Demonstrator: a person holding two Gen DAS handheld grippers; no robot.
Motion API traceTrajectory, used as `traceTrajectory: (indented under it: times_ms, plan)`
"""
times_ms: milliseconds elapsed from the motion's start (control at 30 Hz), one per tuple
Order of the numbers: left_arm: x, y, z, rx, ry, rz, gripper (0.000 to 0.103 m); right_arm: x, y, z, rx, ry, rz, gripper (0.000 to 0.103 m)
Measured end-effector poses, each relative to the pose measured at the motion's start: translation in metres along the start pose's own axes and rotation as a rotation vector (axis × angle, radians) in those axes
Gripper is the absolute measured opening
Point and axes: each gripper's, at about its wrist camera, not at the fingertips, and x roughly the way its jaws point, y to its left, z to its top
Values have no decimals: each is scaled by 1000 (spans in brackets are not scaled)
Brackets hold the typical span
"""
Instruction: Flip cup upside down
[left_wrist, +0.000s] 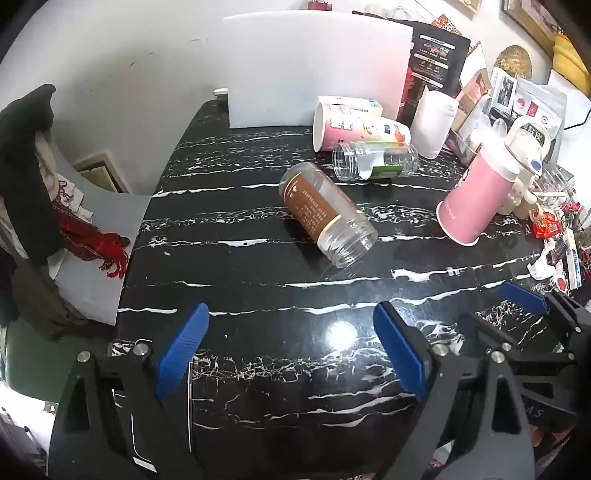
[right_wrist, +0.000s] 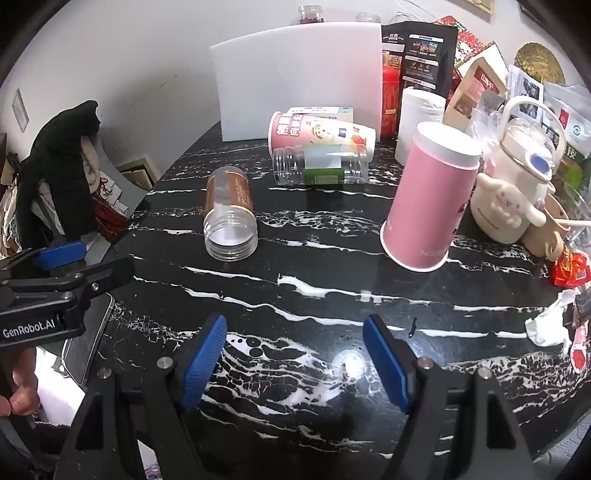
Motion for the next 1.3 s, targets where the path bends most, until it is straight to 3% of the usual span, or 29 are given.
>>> traceTrajectory:
  times_ms: [333, 1300]
  plan:
    - [2, 9, -3, -43, 23, -26, 90, -9, -5, 4, 5, 2, -8, 77]
    - [-8, 4, -5, -29, 32, -35, 90, -14, -4, 0, 4, -19, -26, 77]
